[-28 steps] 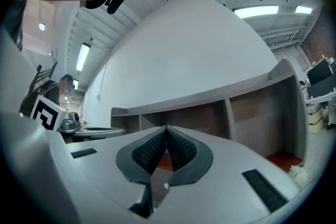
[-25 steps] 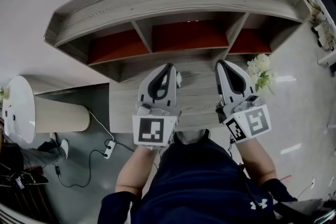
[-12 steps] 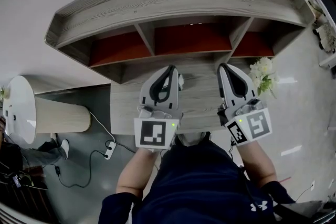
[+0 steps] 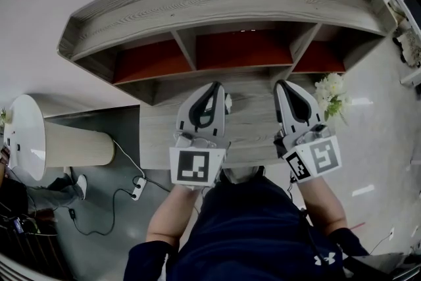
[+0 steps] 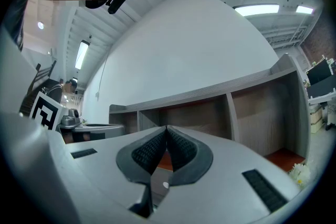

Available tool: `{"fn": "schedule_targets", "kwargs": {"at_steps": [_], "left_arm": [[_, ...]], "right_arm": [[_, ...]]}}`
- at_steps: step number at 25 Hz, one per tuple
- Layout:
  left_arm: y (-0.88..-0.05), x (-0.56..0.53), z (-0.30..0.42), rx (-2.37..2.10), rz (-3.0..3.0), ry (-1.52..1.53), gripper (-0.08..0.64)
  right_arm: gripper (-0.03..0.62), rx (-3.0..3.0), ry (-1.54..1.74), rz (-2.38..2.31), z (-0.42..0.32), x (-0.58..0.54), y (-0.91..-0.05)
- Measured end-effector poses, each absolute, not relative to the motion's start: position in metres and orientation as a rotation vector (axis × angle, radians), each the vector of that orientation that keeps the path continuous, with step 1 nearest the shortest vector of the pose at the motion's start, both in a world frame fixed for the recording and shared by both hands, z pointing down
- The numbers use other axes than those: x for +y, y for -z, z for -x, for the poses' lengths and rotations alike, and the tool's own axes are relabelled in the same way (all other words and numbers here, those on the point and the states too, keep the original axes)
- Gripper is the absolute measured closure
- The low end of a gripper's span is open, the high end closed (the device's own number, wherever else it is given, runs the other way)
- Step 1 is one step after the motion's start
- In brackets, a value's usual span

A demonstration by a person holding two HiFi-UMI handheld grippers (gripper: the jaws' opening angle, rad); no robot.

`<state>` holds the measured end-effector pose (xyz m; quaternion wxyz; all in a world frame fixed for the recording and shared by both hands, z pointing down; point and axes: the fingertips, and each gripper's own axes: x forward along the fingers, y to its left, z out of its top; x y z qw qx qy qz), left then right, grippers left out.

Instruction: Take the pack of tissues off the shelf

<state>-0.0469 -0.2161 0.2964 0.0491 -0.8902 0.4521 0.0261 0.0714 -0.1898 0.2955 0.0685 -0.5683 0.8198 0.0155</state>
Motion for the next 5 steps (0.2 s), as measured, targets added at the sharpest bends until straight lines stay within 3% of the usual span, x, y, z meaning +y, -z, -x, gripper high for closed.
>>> {"fn": "schedule_targets", "kwargs": {"at_steps": [5], "left_arm": [[-0.2995, -0.2141, 0.0485, 1.377, 2.721, -0.076, 0.538]], "right_arm": [[0.580, 2.470, -0.022, 1.714, -0.0696, -0.1879, -0.3000]]}}
